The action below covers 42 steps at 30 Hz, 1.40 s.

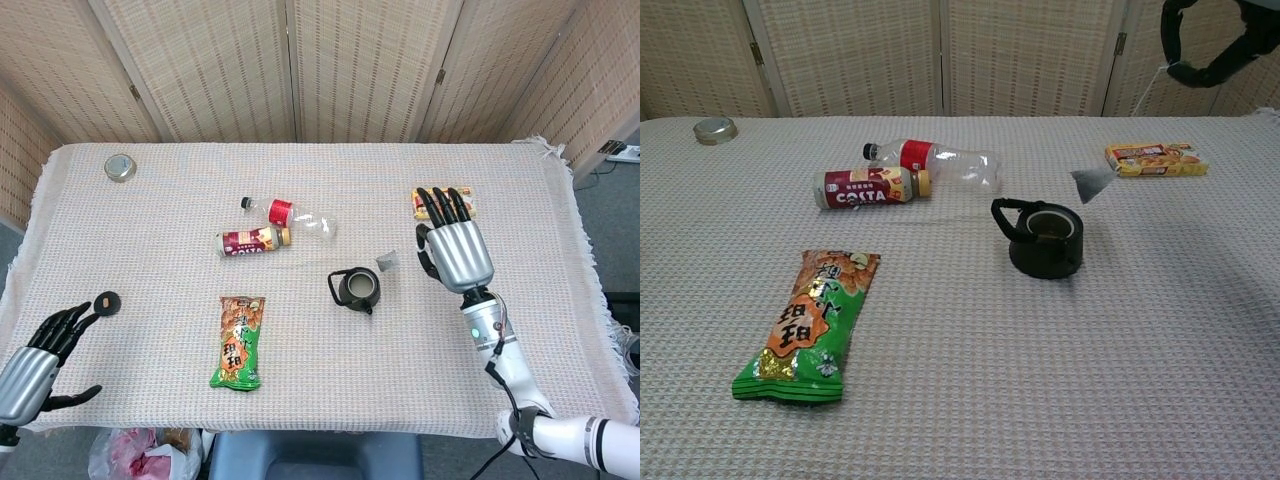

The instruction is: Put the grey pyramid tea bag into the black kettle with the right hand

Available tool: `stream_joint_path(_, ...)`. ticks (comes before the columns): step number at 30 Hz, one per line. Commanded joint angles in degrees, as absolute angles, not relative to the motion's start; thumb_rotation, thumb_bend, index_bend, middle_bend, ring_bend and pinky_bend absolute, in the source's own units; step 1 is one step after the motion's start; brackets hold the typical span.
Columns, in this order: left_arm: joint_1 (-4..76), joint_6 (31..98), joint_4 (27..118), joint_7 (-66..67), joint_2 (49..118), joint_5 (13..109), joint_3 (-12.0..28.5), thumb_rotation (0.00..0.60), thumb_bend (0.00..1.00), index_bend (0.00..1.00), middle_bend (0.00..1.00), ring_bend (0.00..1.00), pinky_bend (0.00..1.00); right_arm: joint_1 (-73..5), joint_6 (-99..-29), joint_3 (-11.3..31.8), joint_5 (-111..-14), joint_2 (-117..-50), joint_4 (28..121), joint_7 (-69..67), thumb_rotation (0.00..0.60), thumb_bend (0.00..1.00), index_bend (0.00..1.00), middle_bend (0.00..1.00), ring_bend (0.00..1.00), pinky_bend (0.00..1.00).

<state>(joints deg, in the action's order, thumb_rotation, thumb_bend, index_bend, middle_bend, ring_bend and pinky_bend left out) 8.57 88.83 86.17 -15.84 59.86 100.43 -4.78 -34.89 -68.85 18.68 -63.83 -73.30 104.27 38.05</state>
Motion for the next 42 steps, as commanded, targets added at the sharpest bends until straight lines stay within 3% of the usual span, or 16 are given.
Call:
stream_joint_path(1, 8.6, 88.7, 86.2, -16.1, 59.7, 100.3, -4.8, 0.6, 0.15, 0.0, 0.0, 0.0, 0.12, -35.7, -68.6, 19.0, -63.2, -73.2, 105.2, 37.9, 0.6, 0.35, 0.63, 0.06, 0.0, 0.0)
stream_joint_path(34, 7.8, 90.4, 85.1, -18.4, 59.1, 100.1, -4.5, 0.6, 0.15, 0.0, 0.0, 0.0, 0.11, -46.4, -68.4, 18.8, -55.8, -79.0, 102.2, 45.1, 0.6, 0.34, 0.62, 0.06, 0.0, 0.0)
stream_joint_path(42, 7.6, 90.8, 85.0, -18.4, 59.1, 100.6, -4.7, 0.6, 0.15, 0.0, 0.0, 0.0, 0.12, -47.5, -67.8, 17.0, -54.8, -80.4, 100.3, 45.9, 0.6, 0.34, 0.62, 0.06, 0.0, 0.0)
